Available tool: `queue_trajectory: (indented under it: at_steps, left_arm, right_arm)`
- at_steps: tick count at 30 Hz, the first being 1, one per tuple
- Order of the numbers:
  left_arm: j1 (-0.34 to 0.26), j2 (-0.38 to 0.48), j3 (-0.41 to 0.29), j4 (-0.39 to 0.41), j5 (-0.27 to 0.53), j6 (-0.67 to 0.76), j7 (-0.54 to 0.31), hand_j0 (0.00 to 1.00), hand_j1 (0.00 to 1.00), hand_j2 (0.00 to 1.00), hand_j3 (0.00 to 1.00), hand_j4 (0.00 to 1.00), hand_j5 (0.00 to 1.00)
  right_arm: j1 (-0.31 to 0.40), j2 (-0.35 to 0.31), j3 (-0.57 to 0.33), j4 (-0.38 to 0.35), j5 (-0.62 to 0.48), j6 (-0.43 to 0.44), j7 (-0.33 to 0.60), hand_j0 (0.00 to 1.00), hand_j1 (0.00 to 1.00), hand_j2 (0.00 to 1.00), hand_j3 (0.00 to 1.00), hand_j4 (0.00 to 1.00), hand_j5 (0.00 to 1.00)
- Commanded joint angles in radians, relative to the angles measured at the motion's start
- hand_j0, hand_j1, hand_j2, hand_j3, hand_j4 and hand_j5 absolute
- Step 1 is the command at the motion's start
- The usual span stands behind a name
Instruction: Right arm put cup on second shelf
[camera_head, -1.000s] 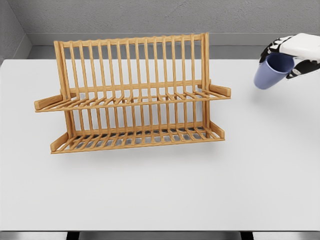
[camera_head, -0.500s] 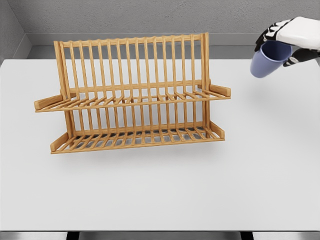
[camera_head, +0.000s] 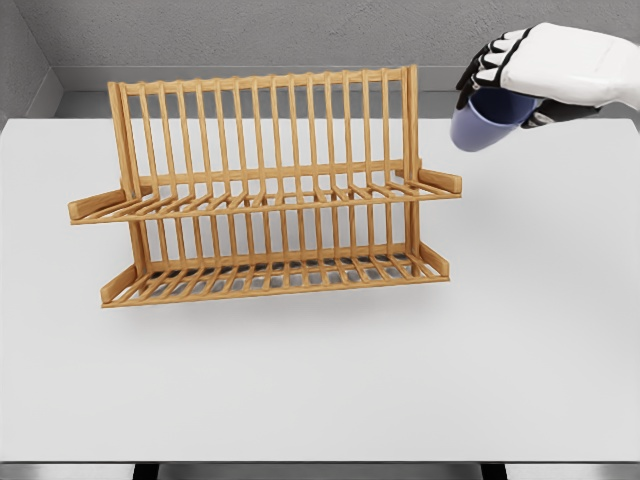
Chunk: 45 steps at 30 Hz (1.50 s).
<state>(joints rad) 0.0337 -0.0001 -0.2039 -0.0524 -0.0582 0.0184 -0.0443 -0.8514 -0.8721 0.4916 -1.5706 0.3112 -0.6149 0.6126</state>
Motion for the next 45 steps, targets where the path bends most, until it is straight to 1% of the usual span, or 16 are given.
queue_trajectory:
  at_steps: [1,7,12,15,23,30,31,32,37,38,40,42,43,44,45]
  left_arm:
    - [0.0,0.0,0.0,0.0,0.0,0.0,0.0,1.0,1.0,1.0,1.0,1.0,1.0]
    - [0.0,0.0,0.0,0.0,0.0,0.0,0.0,1.0,1.0,1.0,1.0,1.0,1.0]
    - [0.0,0.0,0.0,0.0,0.0,0.0,0.0,1.0,1.0,1.0,1.0,1.0,1.0]
    - [0.0,0.0,0.0,0.0,0.0,0.0,0.0,1.0,1.0,1.0,1.0,1.0,1.0]
    - [0.0,0.0,0.0,0.0,0.0,0.0,0.0,1.0,1.0,1.0,1.0,1.0,1.0]
    - [0.0,0.0,0.0,0.0,0.0,0.0,0.0,1.0,1.0,1.0,1.0,1.0,1.0]
    - [0.0,0.0,0.0,0.0,0.0,0.0,0.0,1.0,1.0,1.0,1.0,1.0,1.0]
    - [0.0,0.0,0.0,0.0,0.0,0.0,0.0,1.0,1.0,1.0,1.0,1.0,1.0]
    - [0.0,0.0,0.0,0.0,0.0,0.0,0.0,1.0,1.0,1.0,1.0,1.0,1.0]
    - [0.0,0.0,0.0,0.0,0.0,0.0,0.0,1.0,1.0,1.0,1.0,1.0,1.0]
    - [0.0,0.0,0.0,0.0,0.0,0.0,0.0,1.0,1.0,1.0,1.0,1.0,1.0]
    - [0.0,0.0,0.0,0.0,0.0,0.0,0.0,1.0,1.0,1.0,1.0,1.0,1.0]
    - [0.0,0.0,0.0,0.0,0.0,0.0,0.0,1.0,1.0,1.0,1.0,1.0,1.0]
    - [0.0,0.0,0.0,0.0,0.0,0.0,0.0,1.0,1.0,1.0,1.0,1.0,1.0]
    - [0.0,0.0,0.0,0.0,0.0,0.0,0.0,1.0,1.0,1.0,1.0,1.0,1.0]
  right_arm:
    - [0.0,-0.002,-0.001,-0.042,-0.006,0.004,-0.002,0.63,0.63,0.63,0.63,0.63,0.63]
    - [0.002,-0.001,0.001,-0.134,-0.006,0.004,-0.002,0.63,0.63,0.63,0.63,0.63,0.63]
    - [0.003,0.01,0.012,-0.181,-0.006,0.004,-0.002,0.63,0.63,0.63,0.63,0.63,0.63]
    - [0.009,0.013,0.016,-0.183,-0.006,0.004,-0.002,0.63,0.63,0.63,0.63,0.63,0.63]
    - [0.009,0.042,0.065,-0.183,-0.006,0.004,-0.002,0.64,0.64,0.64,0.64,0.64,0.64]
    - [0.008,0.05,0.122,-0.177,0.003,0.004,-0.002,0.66,0.66,0.66,0.66,0.66,0.66]
    - [0.009,0.05,0.12,-0.174,0.003,0.004,-0.002,0.71,0.71,0.71,0.71,0.71,0.71]
    - [0.008,0.05,0.12,-0.172,0.003,0.004,-0.002,1.0,1.0,1.0,1.0,1.0,1.0]
    - [-0.003,0.039,0.11,-0.174,0.003,0.004,-0.002,1.0,1.0,1.0,1.0,1.0,1.0]
    - [-0.005,0.038,0.099,-0.172,0.003,0.004,-0.002,1.0,1.0,1.0,1.0,1.0,1.0]
    - [0.006,0.028,-0.01,-0.17,0.002,0.004,-0.002,1.0,1.0,1.0,1.0,1.0,1.0]
    - [0.014,0.001,-0.085,-0.166,-0.004,0.004,-0.002,1.0,1.0,1.0,1.0,1.0,1.0]
    - [0.054,-0.011,-0.162,-0.154,-0.007,0.004,-0.002,1.0,1.0,1.0,1.0,1.0,1.0]
    - [0.109,-0.015,-0.251,-0.146,-0.009,0.004,-0.002,1.0,1.0,1.0,1.0,1.0,1.0]
    - [0.161,-0.008,-0.312,-0.129,-0.009,0.004,-0.002,1.0,1.0,1.0,1.0,1.0,1.0]
